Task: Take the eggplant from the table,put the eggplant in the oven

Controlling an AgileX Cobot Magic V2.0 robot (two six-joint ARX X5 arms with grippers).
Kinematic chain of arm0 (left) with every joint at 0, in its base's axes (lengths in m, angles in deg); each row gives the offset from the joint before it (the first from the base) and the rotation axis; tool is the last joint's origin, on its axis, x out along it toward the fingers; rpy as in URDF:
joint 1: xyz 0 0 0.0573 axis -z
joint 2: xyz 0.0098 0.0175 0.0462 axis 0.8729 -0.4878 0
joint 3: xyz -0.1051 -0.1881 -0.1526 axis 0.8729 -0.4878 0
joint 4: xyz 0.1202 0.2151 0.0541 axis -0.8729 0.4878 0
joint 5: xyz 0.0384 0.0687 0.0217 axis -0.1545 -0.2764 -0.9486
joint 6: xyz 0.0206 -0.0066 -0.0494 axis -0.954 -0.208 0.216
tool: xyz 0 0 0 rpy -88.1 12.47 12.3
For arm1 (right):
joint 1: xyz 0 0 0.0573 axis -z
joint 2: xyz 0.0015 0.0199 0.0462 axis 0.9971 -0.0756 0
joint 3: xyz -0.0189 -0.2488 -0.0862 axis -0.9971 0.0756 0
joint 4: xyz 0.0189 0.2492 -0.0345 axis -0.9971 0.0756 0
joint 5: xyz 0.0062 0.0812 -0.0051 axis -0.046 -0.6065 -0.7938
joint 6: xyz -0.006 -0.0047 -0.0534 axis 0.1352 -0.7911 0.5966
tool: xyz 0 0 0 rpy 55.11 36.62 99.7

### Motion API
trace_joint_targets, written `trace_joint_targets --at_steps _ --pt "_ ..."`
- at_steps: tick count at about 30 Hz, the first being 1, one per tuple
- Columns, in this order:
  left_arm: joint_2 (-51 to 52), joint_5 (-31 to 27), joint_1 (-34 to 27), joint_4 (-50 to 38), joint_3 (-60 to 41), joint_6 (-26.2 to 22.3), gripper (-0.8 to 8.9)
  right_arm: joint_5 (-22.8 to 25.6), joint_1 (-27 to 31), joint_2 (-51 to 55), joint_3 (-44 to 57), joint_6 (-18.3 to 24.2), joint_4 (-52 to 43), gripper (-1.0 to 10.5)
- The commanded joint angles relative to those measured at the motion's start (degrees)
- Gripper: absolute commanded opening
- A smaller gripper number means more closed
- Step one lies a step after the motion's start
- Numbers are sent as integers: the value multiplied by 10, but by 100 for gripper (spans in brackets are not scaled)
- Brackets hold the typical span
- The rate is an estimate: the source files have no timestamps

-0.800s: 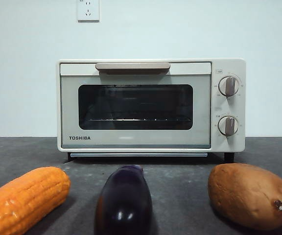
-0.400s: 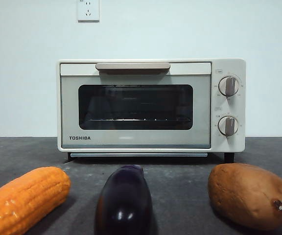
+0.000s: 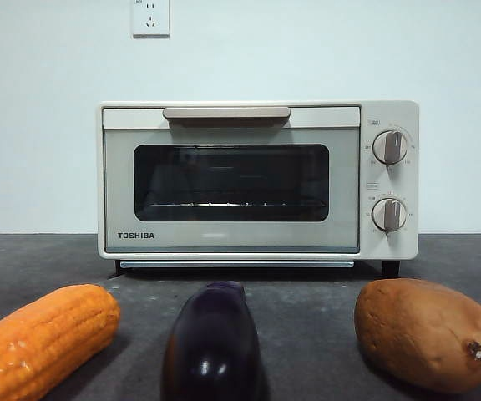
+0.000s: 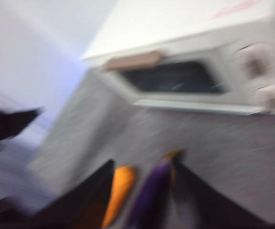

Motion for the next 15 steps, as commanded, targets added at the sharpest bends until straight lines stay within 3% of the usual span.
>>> trace_joint_targets --at_steps 1,3,7,10,15 --pt "-15 7 6 -2 17 -16 4 -59 -19 -20 -9 -31 -8 334" --pt "-23 7 10 -2 22 -18 4 -68 -44 -32 -9 -49 -14 374" --pt "-33 7 19 -2 28 -25 4 -41 -110 -50 -9 -84 -45 395" --pt "-35 8 24 -2 28 -26 4 9 -173 -68 -9 -111 -79 395" --pt "-36 7 26 -2 28 -28 4 147 -299 -125 -10 -134 -109 395"
